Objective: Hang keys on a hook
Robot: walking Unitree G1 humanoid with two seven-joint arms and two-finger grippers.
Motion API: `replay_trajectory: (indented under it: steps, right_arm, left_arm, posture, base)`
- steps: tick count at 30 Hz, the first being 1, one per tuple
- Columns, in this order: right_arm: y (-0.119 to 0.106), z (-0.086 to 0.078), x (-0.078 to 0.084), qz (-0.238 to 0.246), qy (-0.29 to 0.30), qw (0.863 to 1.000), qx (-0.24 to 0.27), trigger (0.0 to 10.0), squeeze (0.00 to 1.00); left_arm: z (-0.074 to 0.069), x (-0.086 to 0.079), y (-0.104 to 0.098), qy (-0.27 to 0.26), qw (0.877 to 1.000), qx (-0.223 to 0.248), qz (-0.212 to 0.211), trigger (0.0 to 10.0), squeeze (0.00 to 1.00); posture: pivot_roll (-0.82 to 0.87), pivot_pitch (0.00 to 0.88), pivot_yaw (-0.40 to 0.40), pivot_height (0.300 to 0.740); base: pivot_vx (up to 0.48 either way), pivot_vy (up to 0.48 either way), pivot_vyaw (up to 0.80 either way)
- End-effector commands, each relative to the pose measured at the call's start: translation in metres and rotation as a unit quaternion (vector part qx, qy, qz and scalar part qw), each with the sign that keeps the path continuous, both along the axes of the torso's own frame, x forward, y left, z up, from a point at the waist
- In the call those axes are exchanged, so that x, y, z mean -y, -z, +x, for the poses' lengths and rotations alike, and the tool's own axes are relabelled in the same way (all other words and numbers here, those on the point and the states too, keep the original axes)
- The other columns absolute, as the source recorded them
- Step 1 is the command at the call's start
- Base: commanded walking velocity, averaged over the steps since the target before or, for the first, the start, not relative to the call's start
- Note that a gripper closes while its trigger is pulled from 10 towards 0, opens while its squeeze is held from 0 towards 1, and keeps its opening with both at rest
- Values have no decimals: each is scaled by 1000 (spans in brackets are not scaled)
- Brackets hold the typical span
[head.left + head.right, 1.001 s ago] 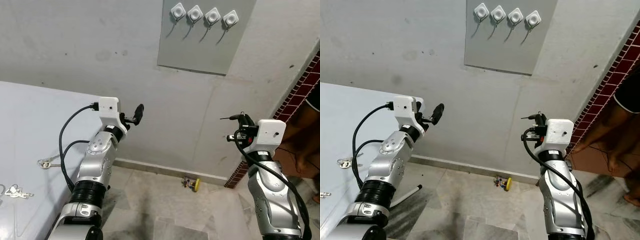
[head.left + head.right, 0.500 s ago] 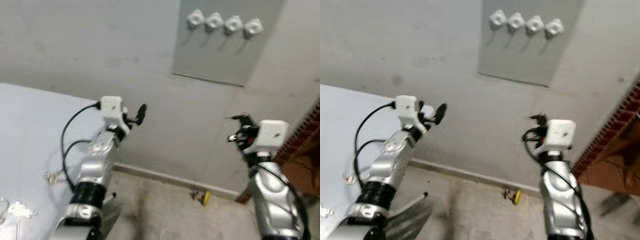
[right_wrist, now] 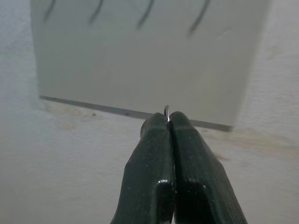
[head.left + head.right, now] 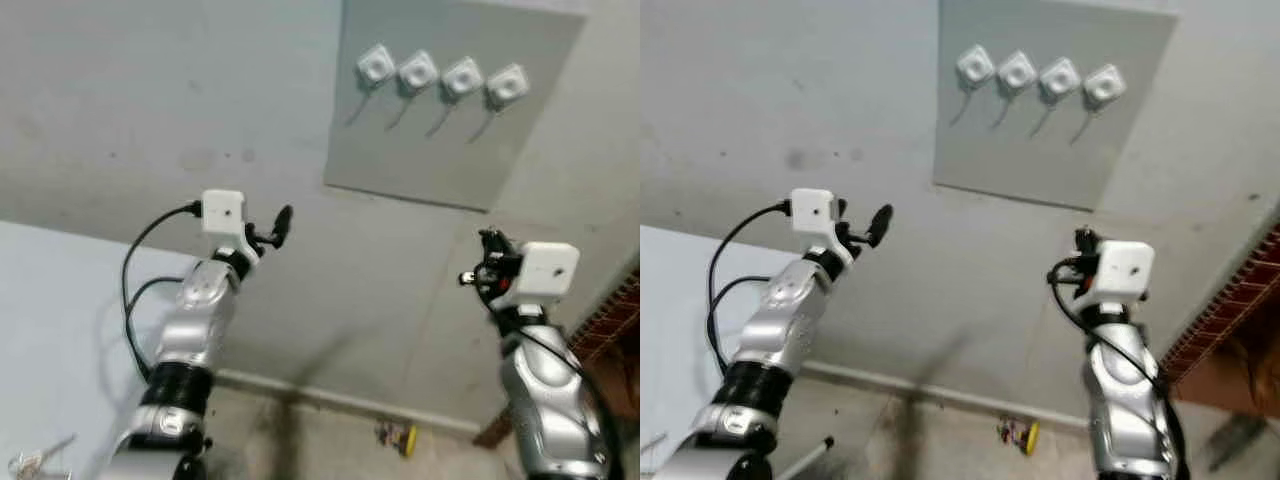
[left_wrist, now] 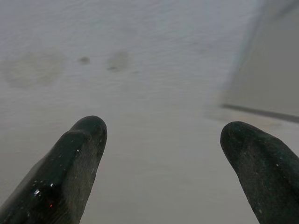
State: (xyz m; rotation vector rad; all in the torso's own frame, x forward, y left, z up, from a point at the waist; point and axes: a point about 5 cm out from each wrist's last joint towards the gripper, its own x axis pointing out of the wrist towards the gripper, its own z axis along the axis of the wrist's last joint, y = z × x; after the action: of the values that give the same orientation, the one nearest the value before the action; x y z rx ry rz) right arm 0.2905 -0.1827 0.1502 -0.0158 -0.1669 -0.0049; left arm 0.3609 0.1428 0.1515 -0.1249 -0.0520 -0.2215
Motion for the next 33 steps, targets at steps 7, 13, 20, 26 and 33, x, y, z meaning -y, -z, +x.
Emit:
replay_trajectory:
  steps: [7, 13, 20, 26, 33]
  right_arm:
    - [-6, -1, 9, -5, 13, 1000, 10, 10000, 0]
    - [-7, 0, 8, -5, 9, 1000, 12, 10000, 0]
    - [-8, 3, 6, -7, 0, 1000, 14, 10000, 0]
    - [-12, 7, 5, -14, -18, 1000, 18, 10000, 0]
    - [-29, 28, 0, -33, -61, 997, 37, 10000, 0]
  left_arm:
    - [-1, 14, -5, 22, 1000, 12, 0, 10000, 0]
    - [0, 15, -7, 25, 1000, 16, -1, 10000, 0]
    - [-1, 25, -12, 58, 997, 37, 18, 10000, 0]
    - [-4, 40, -18, 109, 992, 55, 36, 10000, 0]
    - [-1, 49, -29, 136, 988, 72, 24, 10000, 0]
  posture:
    - [-66, 0, -51, 740]
    - [-64, 0, -50, 740]
    - [-63, 0, -47, 740]
    - [-66, 0, -43, 740]
    - [-77, 0, -37, 740]
  base:
    - [0, 0, 0]
    - [0, 0, 0]
    - [0, 0, 0]
    - [0, 0, 0]
    - [0, 0, 0]
